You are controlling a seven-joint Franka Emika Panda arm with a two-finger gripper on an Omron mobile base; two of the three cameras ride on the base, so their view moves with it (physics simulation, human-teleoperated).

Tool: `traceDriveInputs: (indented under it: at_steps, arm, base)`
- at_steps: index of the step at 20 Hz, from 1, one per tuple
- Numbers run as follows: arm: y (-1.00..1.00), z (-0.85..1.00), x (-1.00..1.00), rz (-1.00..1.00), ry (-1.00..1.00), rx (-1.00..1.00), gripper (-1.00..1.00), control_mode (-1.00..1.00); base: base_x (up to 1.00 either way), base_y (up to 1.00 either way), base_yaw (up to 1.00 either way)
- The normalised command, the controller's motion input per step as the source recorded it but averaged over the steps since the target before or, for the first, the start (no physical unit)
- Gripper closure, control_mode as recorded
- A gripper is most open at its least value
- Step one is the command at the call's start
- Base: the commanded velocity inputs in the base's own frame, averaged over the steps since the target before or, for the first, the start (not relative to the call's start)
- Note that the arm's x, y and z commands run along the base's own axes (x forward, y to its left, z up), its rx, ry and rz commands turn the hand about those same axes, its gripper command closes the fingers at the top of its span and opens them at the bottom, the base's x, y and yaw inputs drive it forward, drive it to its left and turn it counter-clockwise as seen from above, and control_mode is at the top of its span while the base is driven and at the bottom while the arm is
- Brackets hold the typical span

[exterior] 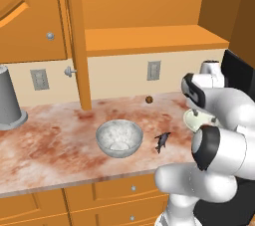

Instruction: Pick both bowls and place them on the counter. Then place the peach in one bowl and place the fish in the other bowl.

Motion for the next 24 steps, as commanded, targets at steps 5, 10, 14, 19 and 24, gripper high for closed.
traceDriveInputs:
  at_steps: [5, 10, 14, 19, 24]
  arm:
    - [0.92, 0.02, -0.34, 0.0, 0.0, 0.0, -1.0, -1.0]
    - [0.95, -0.01, -0.29, 0.0, 0.0, 0.0, -1.0, -1.0]
    - [0.83, -0.16, -0.02, 0.05, 0.0, 0.0, -1.0, -1.0]
    - [0.45, -0.33, 0.23, 0.07, -0.02, 0.0, -1.0, -1.0]
    - [-0.02, -0.1, 0.28, 0.01, -0.01, 0.02, -1.0, -1.0]
  base:
    - [0.0, 0.0, 0.0]
    - [0.0, 0.0, 0.0]
    - [0.0, 0.0, 0.0]
    - [0.0, 0.0, 0.0]
    - [0.0, 0.0, 0.0]
